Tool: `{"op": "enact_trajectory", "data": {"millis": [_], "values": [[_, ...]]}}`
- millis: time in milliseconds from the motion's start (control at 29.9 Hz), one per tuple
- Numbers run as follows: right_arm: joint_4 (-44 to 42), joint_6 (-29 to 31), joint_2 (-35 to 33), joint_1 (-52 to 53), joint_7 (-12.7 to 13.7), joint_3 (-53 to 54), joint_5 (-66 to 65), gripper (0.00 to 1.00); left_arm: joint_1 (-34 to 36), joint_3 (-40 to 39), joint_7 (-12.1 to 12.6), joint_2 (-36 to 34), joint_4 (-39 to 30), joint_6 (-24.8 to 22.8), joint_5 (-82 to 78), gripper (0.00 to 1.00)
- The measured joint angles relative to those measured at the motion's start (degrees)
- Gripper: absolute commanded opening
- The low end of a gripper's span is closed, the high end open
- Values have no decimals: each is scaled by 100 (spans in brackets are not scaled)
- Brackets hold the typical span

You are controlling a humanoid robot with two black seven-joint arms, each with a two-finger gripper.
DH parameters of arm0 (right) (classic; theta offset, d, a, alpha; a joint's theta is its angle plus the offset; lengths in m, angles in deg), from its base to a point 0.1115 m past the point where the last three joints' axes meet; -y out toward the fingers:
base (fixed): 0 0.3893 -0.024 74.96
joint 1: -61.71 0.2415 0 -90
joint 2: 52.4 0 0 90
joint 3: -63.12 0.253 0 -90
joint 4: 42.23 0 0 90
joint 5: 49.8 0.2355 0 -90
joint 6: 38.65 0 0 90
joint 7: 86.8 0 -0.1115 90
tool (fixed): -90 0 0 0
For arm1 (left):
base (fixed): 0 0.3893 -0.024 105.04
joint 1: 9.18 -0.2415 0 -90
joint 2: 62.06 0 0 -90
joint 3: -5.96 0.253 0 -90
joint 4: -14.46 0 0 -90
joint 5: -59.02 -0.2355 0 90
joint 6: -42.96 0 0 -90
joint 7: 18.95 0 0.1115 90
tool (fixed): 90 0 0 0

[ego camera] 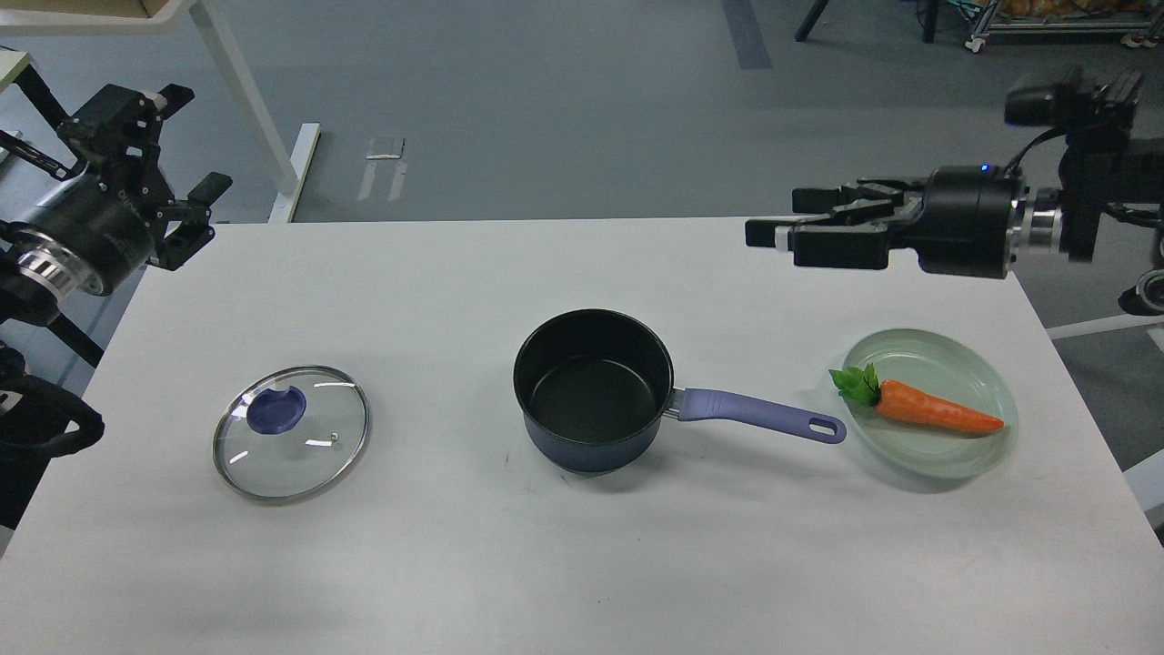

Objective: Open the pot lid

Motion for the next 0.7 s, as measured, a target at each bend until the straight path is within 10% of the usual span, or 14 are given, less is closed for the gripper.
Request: {"op": "enact_trajectory", "data": {"millis": [535,702], "values": [[-1558,-348,937,-1564,0,277,6022,100,-478,-480,26,1592,1862,-1349,481,99],[-1866,-267,1317,-2050,0,475,6753,100,-1000,-1281,536,2219,2175,-1442,504,99]]}}
